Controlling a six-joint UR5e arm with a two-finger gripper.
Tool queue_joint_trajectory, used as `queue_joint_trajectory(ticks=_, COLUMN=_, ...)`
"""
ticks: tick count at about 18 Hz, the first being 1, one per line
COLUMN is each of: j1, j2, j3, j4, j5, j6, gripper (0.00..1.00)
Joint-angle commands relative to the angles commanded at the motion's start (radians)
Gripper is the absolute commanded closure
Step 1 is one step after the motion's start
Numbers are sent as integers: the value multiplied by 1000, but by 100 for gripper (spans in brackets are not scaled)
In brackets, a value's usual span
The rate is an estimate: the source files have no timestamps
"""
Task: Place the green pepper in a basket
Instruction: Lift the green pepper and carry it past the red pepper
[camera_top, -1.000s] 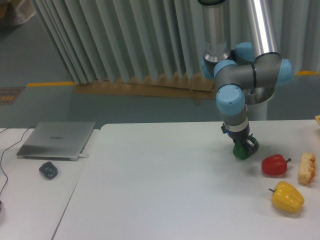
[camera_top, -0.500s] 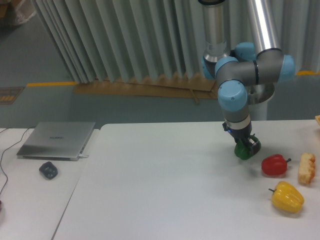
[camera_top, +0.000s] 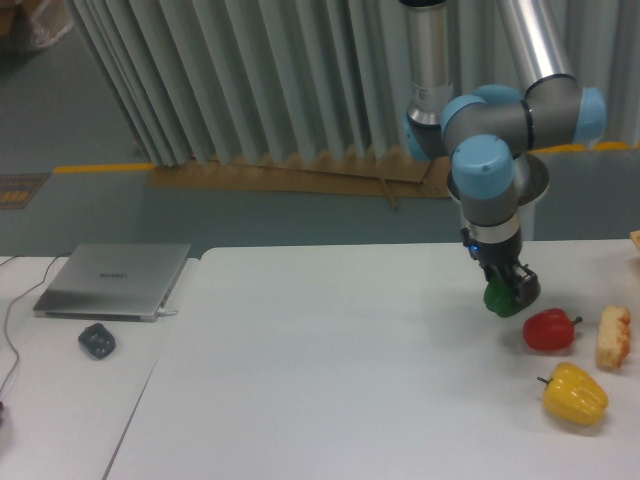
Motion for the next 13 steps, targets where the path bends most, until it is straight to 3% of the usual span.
queue_joint_trajectory(ticks=13, j1=229, j2=11, j3=69, j4=3, j5=-69, j6=497, gripper=53)
